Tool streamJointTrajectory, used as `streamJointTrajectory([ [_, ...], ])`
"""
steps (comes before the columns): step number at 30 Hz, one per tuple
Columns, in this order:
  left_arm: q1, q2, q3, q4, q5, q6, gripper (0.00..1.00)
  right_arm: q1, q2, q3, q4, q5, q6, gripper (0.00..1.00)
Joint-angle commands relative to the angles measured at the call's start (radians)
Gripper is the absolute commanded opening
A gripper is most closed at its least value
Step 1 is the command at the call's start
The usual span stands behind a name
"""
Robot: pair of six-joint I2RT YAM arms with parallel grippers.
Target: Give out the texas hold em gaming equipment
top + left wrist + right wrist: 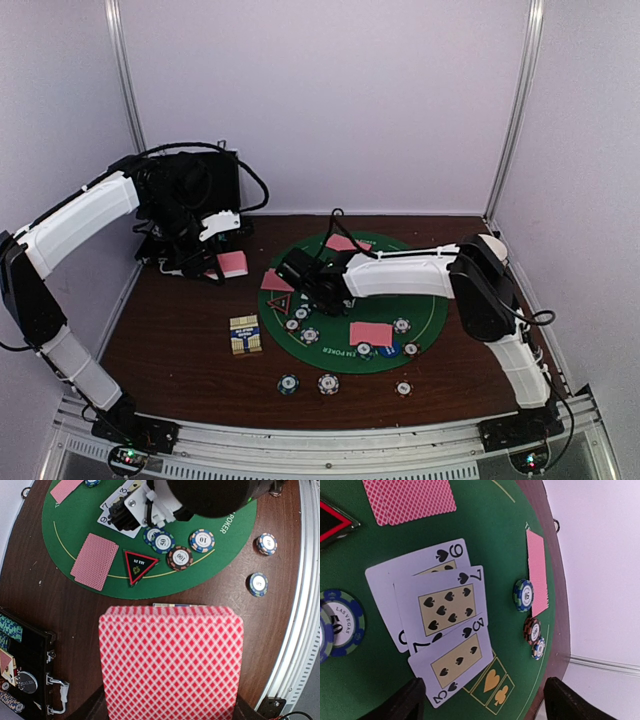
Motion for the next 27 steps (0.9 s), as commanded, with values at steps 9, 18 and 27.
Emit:
streamJointTrajectory([
  [9,0.006,-0.018,0.029,-0.003,0.034,0.009,0.0,-0.056,-0.208,0.081,-0.117,-0.009,0.37,1.0],
  [18,0.006,-0.015,0.041,-0.003,0.026,0.007,0.0,-0.222,-0.439,-0.081,0.031,-0.666,0.783,0.99],
  [27,0.006,-0.012,0.037,0.01,0.026,0.004,0.0,-0.253,-0.393,-0.137,0.253,-1.35,1.107,1.0],
])
